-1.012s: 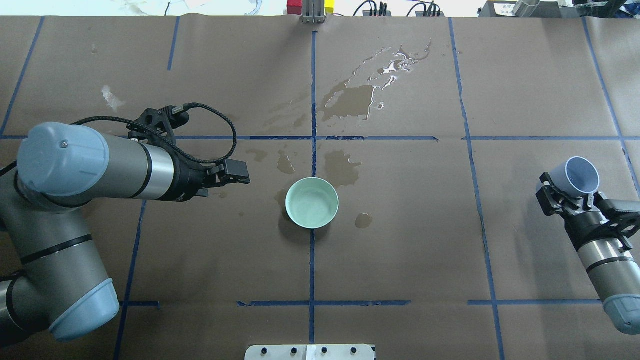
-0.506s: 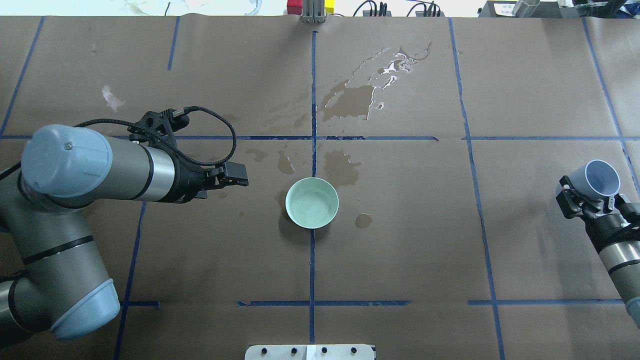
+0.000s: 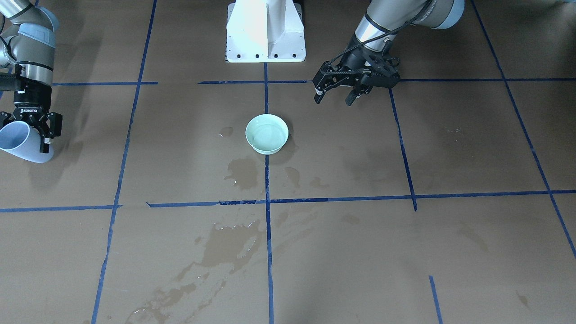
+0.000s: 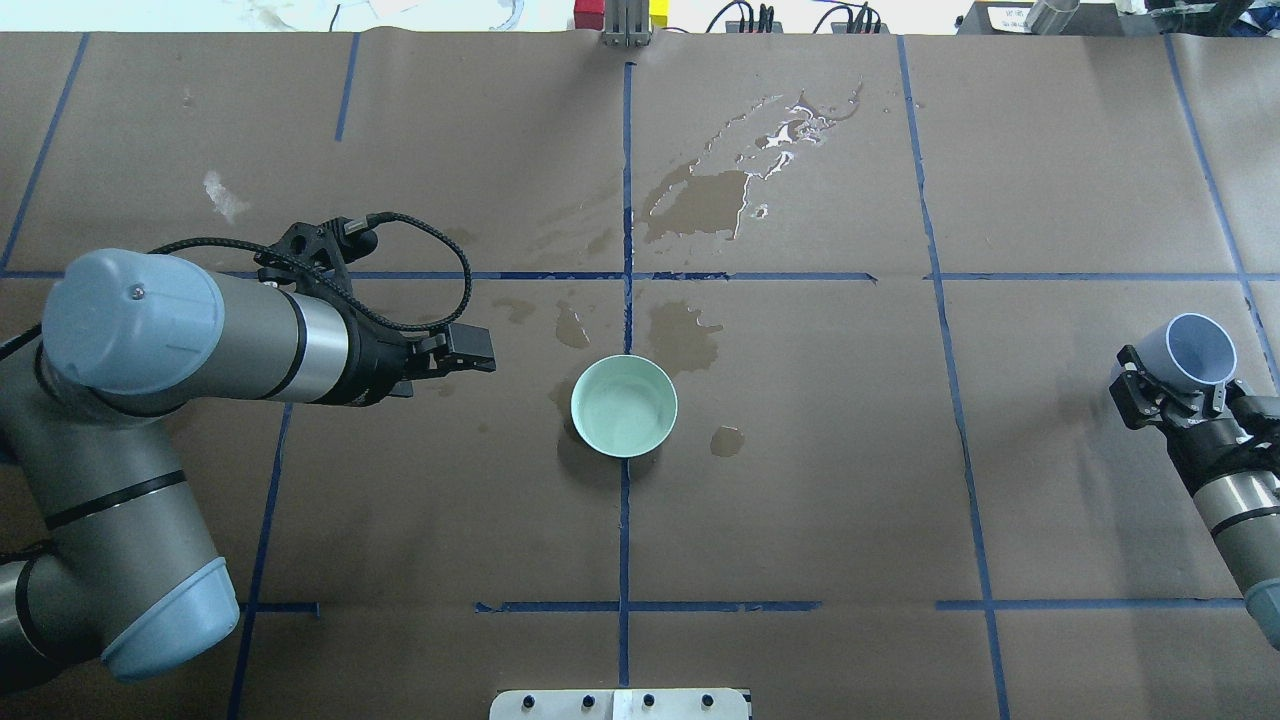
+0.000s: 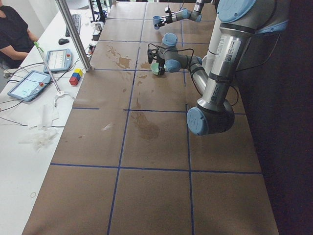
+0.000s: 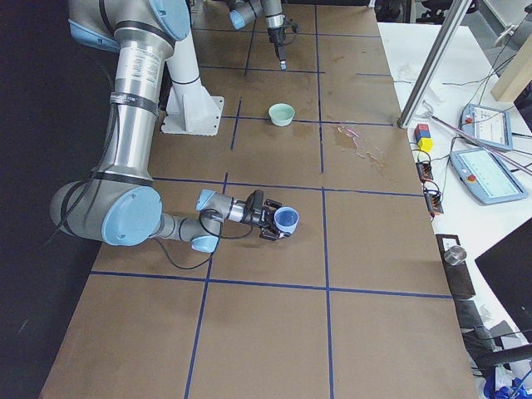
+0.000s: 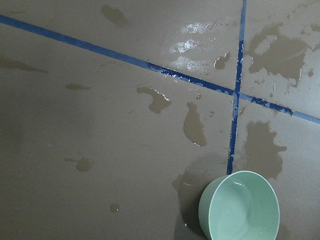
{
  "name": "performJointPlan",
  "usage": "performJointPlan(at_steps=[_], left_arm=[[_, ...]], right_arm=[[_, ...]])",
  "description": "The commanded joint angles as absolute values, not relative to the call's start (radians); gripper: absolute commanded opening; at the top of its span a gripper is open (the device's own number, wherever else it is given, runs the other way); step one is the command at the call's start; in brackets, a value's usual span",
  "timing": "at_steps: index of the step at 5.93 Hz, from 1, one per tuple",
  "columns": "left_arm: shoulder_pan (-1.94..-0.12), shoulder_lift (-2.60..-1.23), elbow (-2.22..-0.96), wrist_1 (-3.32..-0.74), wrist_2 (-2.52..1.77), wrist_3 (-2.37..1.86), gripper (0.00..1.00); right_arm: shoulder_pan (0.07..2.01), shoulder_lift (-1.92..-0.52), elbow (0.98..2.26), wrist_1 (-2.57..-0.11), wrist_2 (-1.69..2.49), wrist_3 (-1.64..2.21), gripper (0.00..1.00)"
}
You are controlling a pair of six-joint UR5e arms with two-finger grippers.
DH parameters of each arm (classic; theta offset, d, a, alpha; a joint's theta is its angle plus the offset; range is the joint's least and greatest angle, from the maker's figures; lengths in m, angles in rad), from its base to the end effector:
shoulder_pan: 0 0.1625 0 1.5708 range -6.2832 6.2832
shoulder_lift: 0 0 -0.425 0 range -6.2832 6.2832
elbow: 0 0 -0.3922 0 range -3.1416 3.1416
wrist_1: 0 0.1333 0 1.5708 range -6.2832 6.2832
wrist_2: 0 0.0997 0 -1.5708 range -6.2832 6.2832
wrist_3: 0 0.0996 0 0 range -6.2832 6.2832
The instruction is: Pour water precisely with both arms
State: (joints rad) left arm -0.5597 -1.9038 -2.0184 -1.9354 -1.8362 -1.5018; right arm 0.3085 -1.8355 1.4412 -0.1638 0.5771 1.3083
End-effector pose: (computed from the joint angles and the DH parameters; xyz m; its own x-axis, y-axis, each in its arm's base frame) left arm 0.4060 -0.3809 0.2370 0.3704 -0.1535 -0.9161 0.2850 0.9574 -0.0452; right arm -0.2675 -0.3127 0.6676 0.7060 0.0764 0.7040 -0.6832 0.3353 0.6487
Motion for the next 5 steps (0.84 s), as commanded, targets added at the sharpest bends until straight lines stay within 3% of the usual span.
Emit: performJointPlan(at_steps=[1, 3, 5], left_arm=[[-0.56, -1.904, -2.025, -1.934, -1.836, -1.503, 1.0], [-0.56, -1.904, -2.025, -1.934, -1.836, -1.503, 1.0], [-0.56, -1.904, -2.026, -1.934, -1.835, -1.503, 1.0]], right_arm=[[0.324, -1.798, 1.416, -0.164, 0.594, 1.305, 0.02], [0.324, -1.798, 1.402, -0.163, 0.594, 1.305, 0.23], [0.325, -1.796, 1.396, -0.16, 0.594, 1.276, 0.57]])
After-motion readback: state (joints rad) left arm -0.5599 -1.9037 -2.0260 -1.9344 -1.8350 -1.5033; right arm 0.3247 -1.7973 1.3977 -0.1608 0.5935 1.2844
